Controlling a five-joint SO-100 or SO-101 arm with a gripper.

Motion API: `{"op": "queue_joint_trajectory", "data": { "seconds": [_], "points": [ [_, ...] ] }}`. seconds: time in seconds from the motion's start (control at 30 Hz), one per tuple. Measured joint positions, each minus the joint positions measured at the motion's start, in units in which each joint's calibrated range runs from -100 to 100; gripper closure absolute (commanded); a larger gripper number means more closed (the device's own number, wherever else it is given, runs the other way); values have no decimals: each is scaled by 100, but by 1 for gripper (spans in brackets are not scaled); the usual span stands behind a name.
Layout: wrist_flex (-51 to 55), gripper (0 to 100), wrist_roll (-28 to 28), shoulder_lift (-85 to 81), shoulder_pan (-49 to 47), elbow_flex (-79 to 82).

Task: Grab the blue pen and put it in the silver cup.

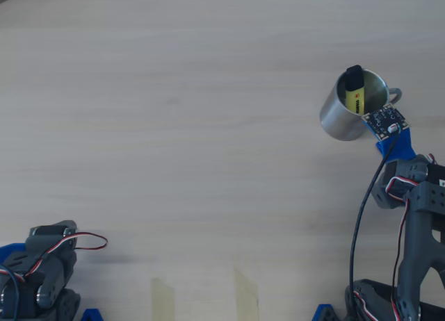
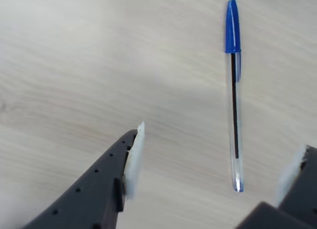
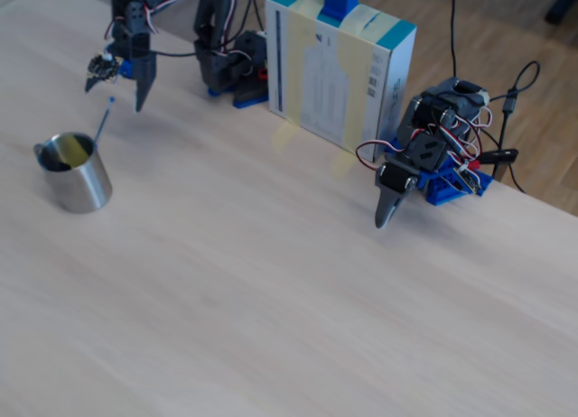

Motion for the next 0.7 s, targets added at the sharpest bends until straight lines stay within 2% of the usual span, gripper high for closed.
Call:
{"op": "queue_joint_trajectory", "data": {
  "seconds": [0.33,0.7],
  "points": [
    [-580,58,0,550,301,-90],
    [-673,58,5,1234,326,-866]
  ]
}}
